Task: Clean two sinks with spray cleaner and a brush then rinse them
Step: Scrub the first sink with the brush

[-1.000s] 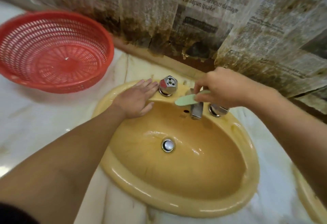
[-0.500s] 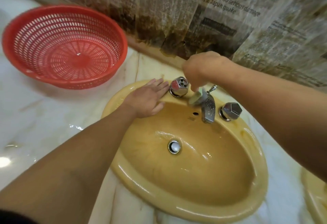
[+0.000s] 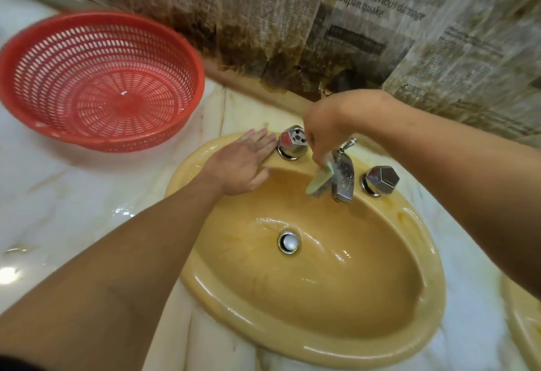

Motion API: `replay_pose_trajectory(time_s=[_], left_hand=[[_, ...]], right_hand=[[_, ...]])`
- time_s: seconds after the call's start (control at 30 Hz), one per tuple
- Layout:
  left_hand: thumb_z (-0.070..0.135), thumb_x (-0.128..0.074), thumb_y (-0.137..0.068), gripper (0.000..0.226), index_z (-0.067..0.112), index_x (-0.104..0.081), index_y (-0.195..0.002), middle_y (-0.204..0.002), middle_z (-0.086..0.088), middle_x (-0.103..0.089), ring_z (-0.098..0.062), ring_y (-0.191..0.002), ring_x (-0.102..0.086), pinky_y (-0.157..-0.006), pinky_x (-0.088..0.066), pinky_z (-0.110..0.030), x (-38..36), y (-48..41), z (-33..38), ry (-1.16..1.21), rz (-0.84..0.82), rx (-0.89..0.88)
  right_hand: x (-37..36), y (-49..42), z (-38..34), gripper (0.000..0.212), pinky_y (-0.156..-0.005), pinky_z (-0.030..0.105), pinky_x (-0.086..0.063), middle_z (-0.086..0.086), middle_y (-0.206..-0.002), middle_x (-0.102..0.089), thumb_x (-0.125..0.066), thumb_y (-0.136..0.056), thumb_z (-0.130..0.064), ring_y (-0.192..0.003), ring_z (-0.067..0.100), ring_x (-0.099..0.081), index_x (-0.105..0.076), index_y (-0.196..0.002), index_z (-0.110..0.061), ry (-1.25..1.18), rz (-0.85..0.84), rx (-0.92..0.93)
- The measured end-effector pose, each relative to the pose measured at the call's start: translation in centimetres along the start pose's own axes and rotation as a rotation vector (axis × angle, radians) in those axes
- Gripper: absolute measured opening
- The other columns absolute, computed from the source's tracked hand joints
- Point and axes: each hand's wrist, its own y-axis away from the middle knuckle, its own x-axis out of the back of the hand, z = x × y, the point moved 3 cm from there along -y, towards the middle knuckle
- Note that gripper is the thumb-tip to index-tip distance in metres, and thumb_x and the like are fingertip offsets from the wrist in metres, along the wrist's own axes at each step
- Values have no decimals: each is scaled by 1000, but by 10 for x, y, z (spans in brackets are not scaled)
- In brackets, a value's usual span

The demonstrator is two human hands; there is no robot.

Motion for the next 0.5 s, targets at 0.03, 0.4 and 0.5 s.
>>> replay_pose_trajectory(time_s=[0.03, 0.4, 0.5], left_hand=[[54, -9, -91, 84, 7, -21, -160, -166, -10, -22, -24, -155, -13, -126, 2, -33, 0, 0, 0, 8, 3, 1], [55, -8, -92, 83, 9, -17, -161, -168, -7, -17, -19, -156, -7, -127, 0, -33, -3, -1, -1, 6, -8, 6], [54, -10, -93, 82, 9, -18, -161, -168, -6, -17, -19, -156, -7, -127, 1, -32, -3, -1, -1, 11, -4, 9]], right_hand=[[0, 3, -1, 33, -78, 36, -56, -1, -89, -71, -74, -77, -48, -87, 21, -66, -75, -93, -19, 6, -38, 13], [-30, -3, 28, 9, -60, 37, -48, 2, -69, -43, -57, -94, -15, -71, 27, -55, -53, -86, -16, -30, 485, -224], [-35, 6, 37, 8, -57, 34, -52, -2, -76, -54, -66, -87, -32, -72, 24, -60, -68, -90, -24, -122, 448, -132]])
